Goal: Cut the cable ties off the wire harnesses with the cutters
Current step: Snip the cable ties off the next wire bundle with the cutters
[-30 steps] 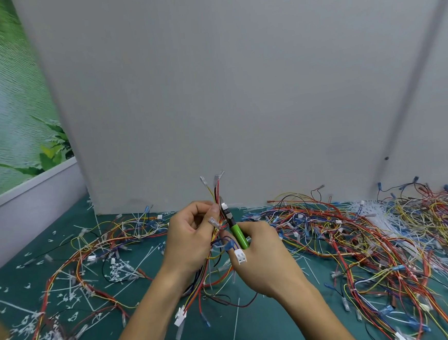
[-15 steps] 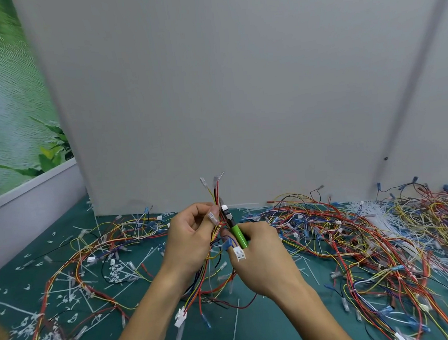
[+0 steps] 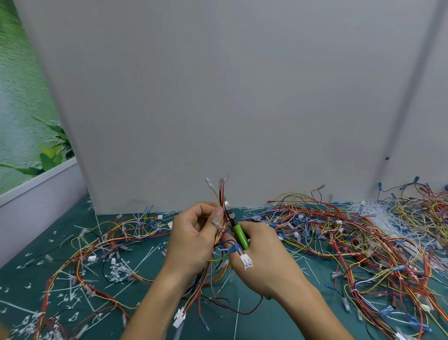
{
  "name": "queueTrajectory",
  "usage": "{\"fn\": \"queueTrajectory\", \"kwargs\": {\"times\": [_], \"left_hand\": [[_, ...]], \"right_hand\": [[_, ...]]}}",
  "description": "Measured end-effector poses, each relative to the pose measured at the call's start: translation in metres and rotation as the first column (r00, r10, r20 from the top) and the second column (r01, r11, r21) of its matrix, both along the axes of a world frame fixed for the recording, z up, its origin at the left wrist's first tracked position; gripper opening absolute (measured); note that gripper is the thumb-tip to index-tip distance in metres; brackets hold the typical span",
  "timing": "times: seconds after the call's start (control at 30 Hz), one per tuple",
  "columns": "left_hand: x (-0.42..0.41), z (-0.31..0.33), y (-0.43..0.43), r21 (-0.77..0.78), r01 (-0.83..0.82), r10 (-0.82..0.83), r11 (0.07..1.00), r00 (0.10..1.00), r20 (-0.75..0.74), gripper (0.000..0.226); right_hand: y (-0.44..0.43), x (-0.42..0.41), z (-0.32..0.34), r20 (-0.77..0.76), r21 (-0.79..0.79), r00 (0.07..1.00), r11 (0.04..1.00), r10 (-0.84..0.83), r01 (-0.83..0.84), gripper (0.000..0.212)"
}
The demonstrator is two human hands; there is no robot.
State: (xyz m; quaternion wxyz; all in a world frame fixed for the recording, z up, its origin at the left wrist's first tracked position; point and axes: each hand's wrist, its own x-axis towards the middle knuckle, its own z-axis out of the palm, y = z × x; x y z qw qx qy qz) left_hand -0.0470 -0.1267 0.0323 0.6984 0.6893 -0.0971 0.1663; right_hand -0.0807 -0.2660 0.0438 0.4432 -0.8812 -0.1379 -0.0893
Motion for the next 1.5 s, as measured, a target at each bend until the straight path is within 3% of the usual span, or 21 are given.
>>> {"fn": "queueTrajectory", "kwargs": {"times": [0.3,0.57,0.67,0.9,1.2,1.5], "left_hand": [[-0.001,-0.001,-0.003,-0.032,-0.001,-0.001,0.999,0.999,-0.042,0.014],[0.001,0.001,0.003,-0.093,0.001,-0.006,0.996,0.999,-0.051,0.012],[0.001,0.002,0.003,-0.139,-0.019,0.011,0.990,0.998,-0.057,0.014],[0.005,0.000,0.004,-0.158,-0.073,0.064,0.985,0.996,-0.061,0.013],[0.008,-0.007,0.001,-0.109,-0.117,0.113,0.987,0.993,-0.043,0.014],[0.008,-0.006,0.000,-0.096,-0.127,0.124,0.987,0.992,-0.032,0.015]], "right_hand": [[0.001,0.002,-0.001,-0.006,0.018,0.999,0.999,-0.043,0.043,0.044],[-0.004,0.006,0.005,-0.100,0.214,0.995,0.977,0.006,0.015,0.033],[-0.005,0.005,0.004,-0.080,0.140,0.997,0.990,0.011,0.000,0.039],[0.004,0.002,-0.004,0.015,0.004,1.000,1.000,0.008,-0.008,0.032],[0.009,-0.001,-0.008,-0.025,-0.003,0.999,0.999,-0.035,0.035,0.017],[0.016,-0.001,-0.011,-0.004,0.052,0.997,0.996,-0.078,0.078,0.017]]}}
